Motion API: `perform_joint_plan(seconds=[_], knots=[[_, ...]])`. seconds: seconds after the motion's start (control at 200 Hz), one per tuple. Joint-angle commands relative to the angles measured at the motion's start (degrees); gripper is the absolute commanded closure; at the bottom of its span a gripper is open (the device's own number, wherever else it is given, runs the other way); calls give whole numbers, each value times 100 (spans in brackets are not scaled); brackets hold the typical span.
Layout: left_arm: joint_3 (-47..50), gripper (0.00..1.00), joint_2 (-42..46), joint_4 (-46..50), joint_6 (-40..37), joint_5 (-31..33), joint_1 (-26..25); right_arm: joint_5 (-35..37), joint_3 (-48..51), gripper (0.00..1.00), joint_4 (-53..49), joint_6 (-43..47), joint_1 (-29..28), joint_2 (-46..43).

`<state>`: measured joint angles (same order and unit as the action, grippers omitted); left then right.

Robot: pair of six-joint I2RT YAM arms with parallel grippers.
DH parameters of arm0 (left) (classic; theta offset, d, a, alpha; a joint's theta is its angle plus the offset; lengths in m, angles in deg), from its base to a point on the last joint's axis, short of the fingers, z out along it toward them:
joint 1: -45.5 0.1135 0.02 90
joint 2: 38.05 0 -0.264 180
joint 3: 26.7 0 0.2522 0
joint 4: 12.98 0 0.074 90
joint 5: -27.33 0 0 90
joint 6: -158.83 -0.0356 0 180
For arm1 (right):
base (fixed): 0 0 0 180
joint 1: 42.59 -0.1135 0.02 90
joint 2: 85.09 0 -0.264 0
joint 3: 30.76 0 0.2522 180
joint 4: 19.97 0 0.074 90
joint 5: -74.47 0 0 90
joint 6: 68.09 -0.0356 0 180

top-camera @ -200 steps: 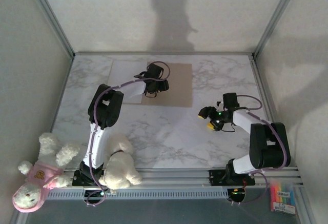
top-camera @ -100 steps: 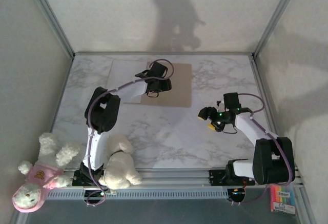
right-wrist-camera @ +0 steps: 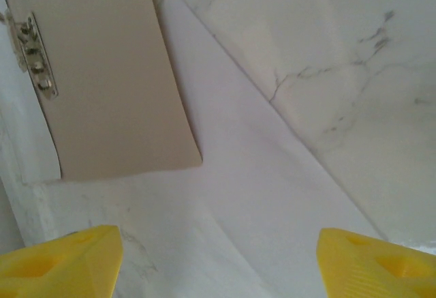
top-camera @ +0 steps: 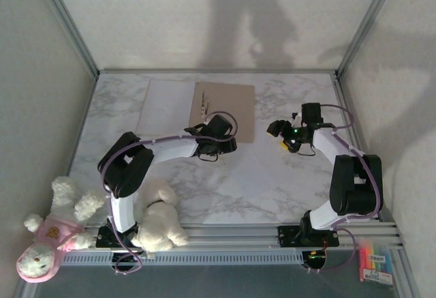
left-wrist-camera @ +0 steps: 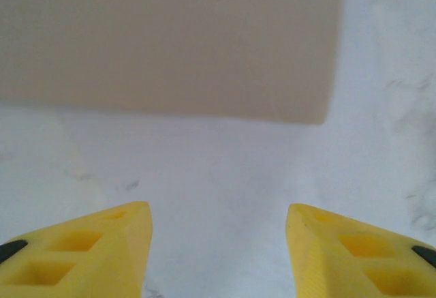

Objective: Put the files into the folder

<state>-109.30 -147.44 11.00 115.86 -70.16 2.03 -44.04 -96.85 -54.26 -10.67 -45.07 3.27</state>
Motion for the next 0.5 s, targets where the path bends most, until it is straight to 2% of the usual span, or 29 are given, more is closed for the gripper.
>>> perform_joint_plan(seconds=[0.0,0.27,0.496], knots=[[-51,47,-193,-408,169,-48,-57,-24,-237,24,31,67,78,107],[-488,47,-800,-512,-139,-251,-114,-9,-173,24,109,150,246,268],[-1348,47,-1494,-247,-654,-320,-161,140,-154,24,225,239,485,488]])
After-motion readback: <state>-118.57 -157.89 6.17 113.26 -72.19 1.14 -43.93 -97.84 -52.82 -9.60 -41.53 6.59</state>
